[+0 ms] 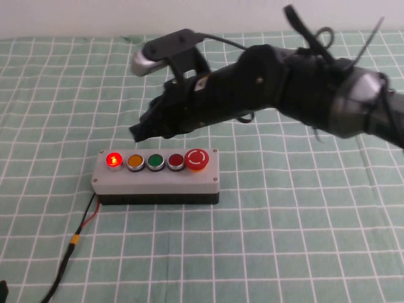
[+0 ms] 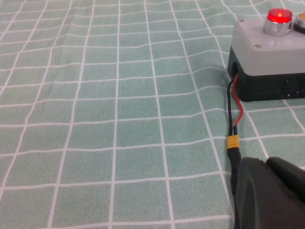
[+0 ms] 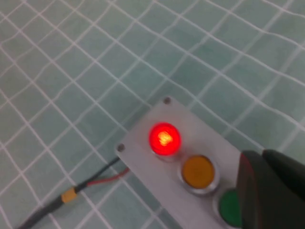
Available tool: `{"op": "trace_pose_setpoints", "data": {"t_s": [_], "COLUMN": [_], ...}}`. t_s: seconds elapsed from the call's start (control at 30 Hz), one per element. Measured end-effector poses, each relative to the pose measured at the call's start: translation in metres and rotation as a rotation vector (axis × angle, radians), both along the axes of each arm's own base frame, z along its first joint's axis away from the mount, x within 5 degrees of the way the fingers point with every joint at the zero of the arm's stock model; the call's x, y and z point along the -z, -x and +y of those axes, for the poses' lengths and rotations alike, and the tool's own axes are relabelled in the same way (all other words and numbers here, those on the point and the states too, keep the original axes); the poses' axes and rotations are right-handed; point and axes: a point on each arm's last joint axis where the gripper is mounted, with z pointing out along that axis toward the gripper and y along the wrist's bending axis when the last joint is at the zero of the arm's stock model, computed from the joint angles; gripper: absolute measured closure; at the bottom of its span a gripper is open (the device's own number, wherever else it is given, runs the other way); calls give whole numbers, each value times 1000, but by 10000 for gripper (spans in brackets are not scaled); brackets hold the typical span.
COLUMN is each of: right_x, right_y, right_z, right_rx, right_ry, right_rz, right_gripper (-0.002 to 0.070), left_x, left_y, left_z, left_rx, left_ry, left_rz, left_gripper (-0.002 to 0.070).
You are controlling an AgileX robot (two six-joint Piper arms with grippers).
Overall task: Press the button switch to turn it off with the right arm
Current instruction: 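Press the lit red button on the button box to turn it off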
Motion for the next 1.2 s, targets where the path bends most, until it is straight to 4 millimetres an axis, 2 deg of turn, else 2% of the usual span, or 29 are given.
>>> {"op": "trace_pose_setpoints", "data": {"t_s": [0.13, 0.27, 0.37, 0.53, 0.67, 0.77, 0.87, 0.97, 1.1, 1.2], "right_x": [8, 14, 26, 58, 58, 50, 24, -21, -92, -127], "right_y": [-5, -8, -13, -20, -21, -19, -15, -7, 14, 31], "right_z": [44, 68, 75, 81, 82, 80, 74, 64, 36, 14], "right_rx": [-82, -112, -102, -93, -90, -96, -103, -100, -88, -79], "right_ry": [6, 56, 105, 159, 153, 155, 160, 122, 67, 82], "right_rz": [-16, -22, -7, 37, 37, 38, 1, -73, -184, -222], "right_gripper": [688, 688, 688, 688, 688, 688, 688, 688, 688, 688], "left_x": [0, 0, 0, 0, 0, 0, 0, 0, 0, 0], "left_y": [0, 0, 0, 0, 0, 0, 0, 0, 0, 0], "left_z": [0, 0, 0, 0, 0, 0, 0, 0, 0, 0], "left_rx": [0, 0, 0, 0, 0, 0, 0, 0, 0, 0], "left_ry": [0, 0, 0, 0, 0, 0, 0, 0, 0, 0], "left_rz": [0, 0, 0, 0, 0, 0, 0, 0, 0, 0], "left_gripper": [678, 678, 678, 678, 678, 678, 678, 678, 678, 678]}}
